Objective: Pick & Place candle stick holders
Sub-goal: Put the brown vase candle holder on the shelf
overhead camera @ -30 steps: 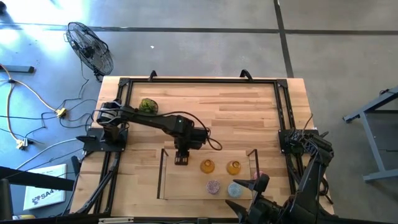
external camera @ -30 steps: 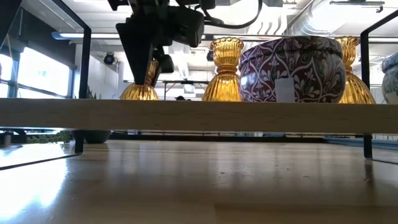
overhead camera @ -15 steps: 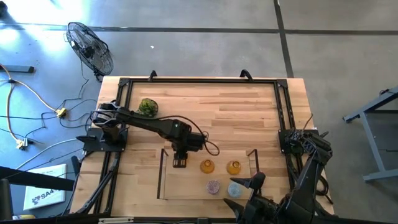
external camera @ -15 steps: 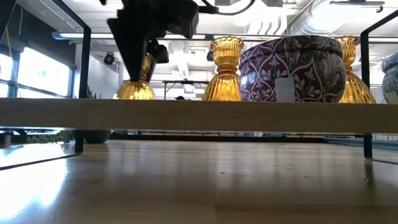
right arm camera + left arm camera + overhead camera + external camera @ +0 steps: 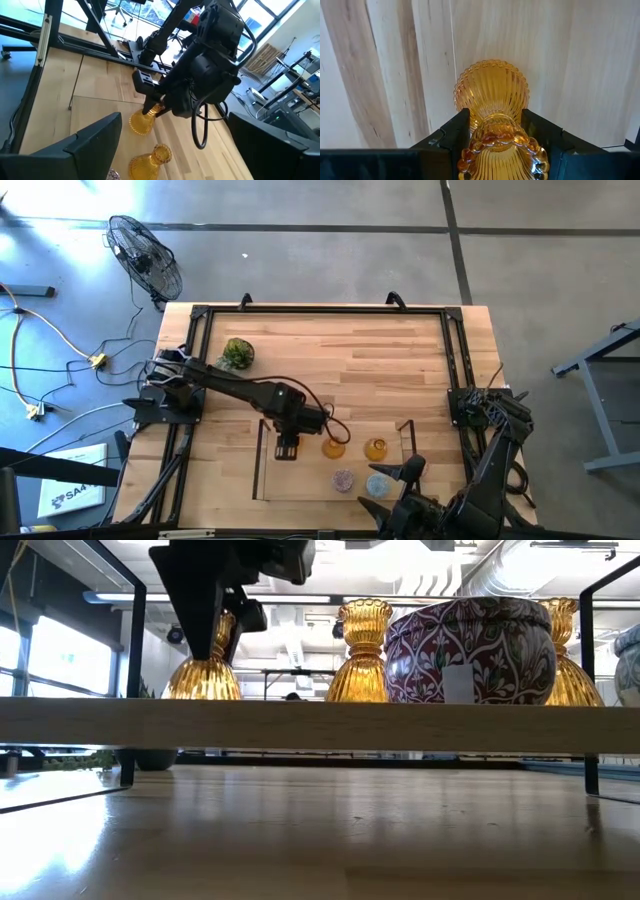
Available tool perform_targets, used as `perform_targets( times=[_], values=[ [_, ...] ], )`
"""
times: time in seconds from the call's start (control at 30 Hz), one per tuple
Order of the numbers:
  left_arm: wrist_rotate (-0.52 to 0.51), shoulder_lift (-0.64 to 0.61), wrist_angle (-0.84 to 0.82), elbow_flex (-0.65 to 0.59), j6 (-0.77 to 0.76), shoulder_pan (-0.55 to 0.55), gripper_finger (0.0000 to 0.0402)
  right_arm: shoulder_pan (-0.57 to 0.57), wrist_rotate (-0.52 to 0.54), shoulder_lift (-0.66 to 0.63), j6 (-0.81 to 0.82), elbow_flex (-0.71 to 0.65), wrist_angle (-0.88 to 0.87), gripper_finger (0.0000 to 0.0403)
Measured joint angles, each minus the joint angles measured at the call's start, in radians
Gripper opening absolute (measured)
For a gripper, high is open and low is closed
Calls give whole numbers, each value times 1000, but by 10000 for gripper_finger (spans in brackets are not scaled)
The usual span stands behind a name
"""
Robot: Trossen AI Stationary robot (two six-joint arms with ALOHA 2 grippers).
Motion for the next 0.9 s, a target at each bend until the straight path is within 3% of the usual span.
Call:
perform_targets(
  times=[0.9],
  values=[
    [1,-3,12,2,-74,-50,174,0,-29,0,12,0,15,360]
  ],
)
